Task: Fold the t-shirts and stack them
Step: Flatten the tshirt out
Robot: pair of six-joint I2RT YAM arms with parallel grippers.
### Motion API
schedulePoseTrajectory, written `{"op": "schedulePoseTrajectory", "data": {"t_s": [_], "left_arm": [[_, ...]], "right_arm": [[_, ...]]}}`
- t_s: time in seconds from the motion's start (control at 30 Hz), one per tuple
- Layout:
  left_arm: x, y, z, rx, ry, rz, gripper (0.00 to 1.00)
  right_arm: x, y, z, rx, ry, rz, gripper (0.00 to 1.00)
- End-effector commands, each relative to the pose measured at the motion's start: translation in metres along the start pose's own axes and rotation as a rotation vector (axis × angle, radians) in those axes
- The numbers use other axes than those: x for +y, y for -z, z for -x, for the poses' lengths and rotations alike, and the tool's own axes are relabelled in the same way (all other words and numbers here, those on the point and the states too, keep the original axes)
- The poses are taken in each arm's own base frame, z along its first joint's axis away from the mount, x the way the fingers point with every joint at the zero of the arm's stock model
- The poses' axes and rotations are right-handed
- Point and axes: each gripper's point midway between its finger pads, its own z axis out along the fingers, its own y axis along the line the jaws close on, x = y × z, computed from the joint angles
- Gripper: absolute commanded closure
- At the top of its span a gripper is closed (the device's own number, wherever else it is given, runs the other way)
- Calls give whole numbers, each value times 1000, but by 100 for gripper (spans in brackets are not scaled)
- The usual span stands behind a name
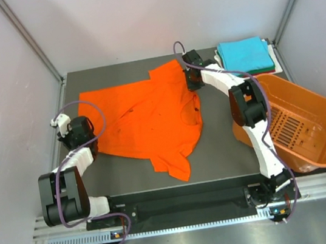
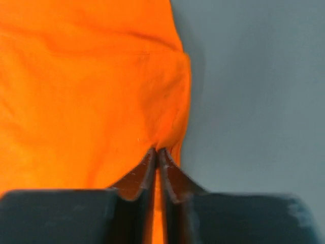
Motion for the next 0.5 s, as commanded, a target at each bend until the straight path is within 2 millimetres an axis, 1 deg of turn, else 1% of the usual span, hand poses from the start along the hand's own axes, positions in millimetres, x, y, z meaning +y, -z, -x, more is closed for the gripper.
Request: {"op": "schedulePoseTrajectory", "data": {"t_s": [0.0,0.03,0.07,0.13,0.17,0.2,0.27,0.3,0.33,0.37,0.4,0.43,0.47], "left_arm": [[-5,-5,23,-59,89,9,100],[-5,-6,24,-60,90,12,100],[-6,-6,23,-59,87,12,100],[-6,-7,23,-59,80,17,100],[-7,-8,23,-59,79,19,100],[-6,-8,23,-59,75,19,100],[-7,-8,23,-63,74,18,100],[-7,-8,24,-64,72,16,100],[-7,-8,25,-65,69,18,100],[-7,-8,25,-65,67,16,100],[-7,-9,26,-67,68,17,100],[-8,-9,27,-67,65,16,100],[-9,-8,27,-67,67,11,100]], "right_arm": [[-11,-14,26,-77,1,-26,100],[-10,-16,32,-97,5,-21,100],[-6,-16,49,-155,9,-5,100],[-3,-22,63,-204,12,9,100],[3,-23,78,-257,17,29,100],[5,-23,85,-280,19,36,100],[13,-18,104,-345,23,68,100],[14,-14,110,-364,26,79,96],[18,-10,113,-377,31,93,91],[20,3,121,-397,41,100,84],[20,11,124,-403,43,99,75],[22,22,126,-406,46,100,72],[21,45,129,-410,37,101,69]]}}
